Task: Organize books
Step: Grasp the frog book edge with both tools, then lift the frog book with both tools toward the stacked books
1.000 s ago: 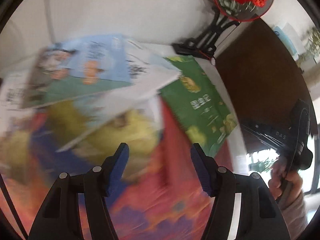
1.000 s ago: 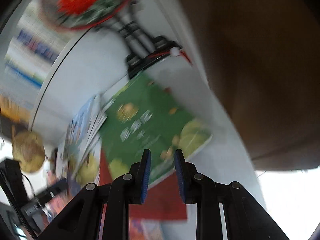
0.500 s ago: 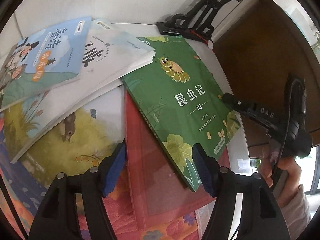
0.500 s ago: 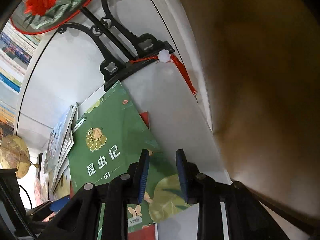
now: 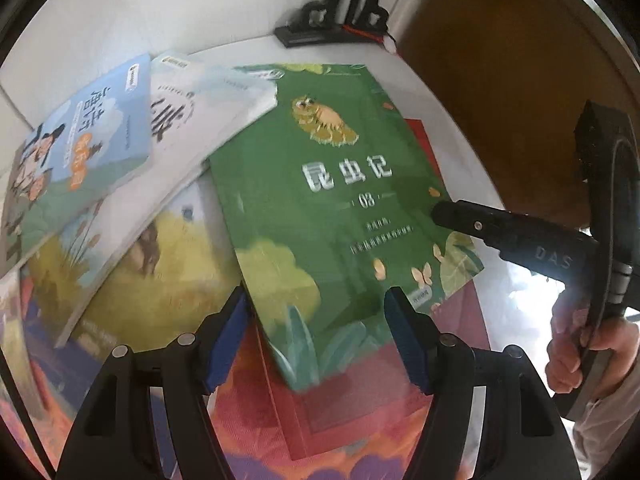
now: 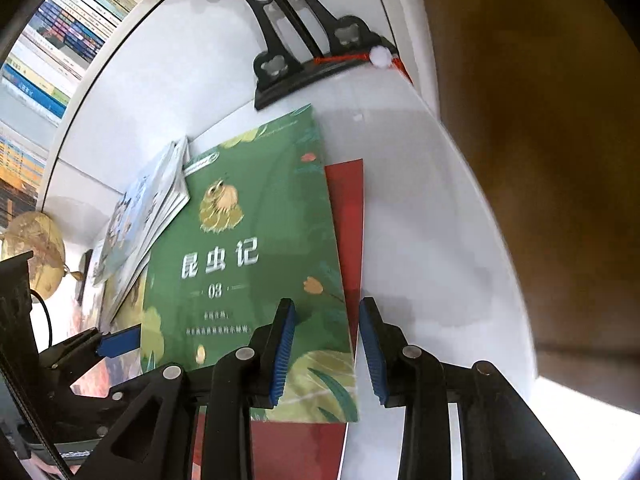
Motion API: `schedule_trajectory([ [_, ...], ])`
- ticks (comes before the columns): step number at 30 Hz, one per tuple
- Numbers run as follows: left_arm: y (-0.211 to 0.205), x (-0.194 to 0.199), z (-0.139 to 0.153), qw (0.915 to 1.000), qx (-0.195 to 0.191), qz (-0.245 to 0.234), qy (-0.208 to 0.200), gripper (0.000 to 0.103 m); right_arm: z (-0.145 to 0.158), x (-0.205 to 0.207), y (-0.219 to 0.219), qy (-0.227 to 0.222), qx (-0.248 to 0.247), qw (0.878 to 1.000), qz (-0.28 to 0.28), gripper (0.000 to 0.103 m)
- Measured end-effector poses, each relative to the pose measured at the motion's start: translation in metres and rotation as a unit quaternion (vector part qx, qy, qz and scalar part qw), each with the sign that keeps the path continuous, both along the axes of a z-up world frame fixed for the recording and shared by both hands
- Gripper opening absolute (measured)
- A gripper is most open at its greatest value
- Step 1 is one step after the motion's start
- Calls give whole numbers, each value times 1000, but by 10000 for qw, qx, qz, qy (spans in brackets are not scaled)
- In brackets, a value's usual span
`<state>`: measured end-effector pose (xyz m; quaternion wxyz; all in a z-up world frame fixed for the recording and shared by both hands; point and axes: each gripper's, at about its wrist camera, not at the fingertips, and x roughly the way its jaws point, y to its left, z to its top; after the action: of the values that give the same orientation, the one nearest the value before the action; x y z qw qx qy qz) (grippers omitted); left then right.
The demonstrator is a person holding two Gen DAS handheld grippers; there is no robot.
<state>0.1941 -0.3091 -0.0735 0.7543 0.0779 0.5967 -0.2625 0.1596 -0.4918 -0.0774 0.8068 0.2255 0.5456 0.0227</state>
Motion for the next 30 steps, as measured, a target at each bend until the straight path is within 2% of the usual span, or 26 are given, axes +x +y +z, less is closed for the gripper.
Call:
schedule_trajectory([
  [7,26,-46,3,9991,185,-371,64,65,4,-58,30,165,158,9996,194,34],
  [13,54,-90,13,9983,330,-462,136,65,6,-101,63,238,350,9989,211,41],
  [17,88,-125,16,9982,446,-330,243,65,11,-128,93,189,687,9970,298,42],
  [20,120,-149,15,9972,652,-185,325,65,15,-152,134,256,699,9946,726,42],
  [22,147,-164,14,9962,749,-32,433,65,10,-168,160,355,883,9908,964,42],
  [25,186,-175,9,9949,680,150,730,64,0,-187,185,470,1190,9842,1225,41],
  [28,208,-166,17,9949,733,411,556,64,-8,-195,183,483,1369,9855,883,41],
  [30,211,-154,28,9962,602,493,384,64,-10,-203,171,400,1543,9861,478,41],
])
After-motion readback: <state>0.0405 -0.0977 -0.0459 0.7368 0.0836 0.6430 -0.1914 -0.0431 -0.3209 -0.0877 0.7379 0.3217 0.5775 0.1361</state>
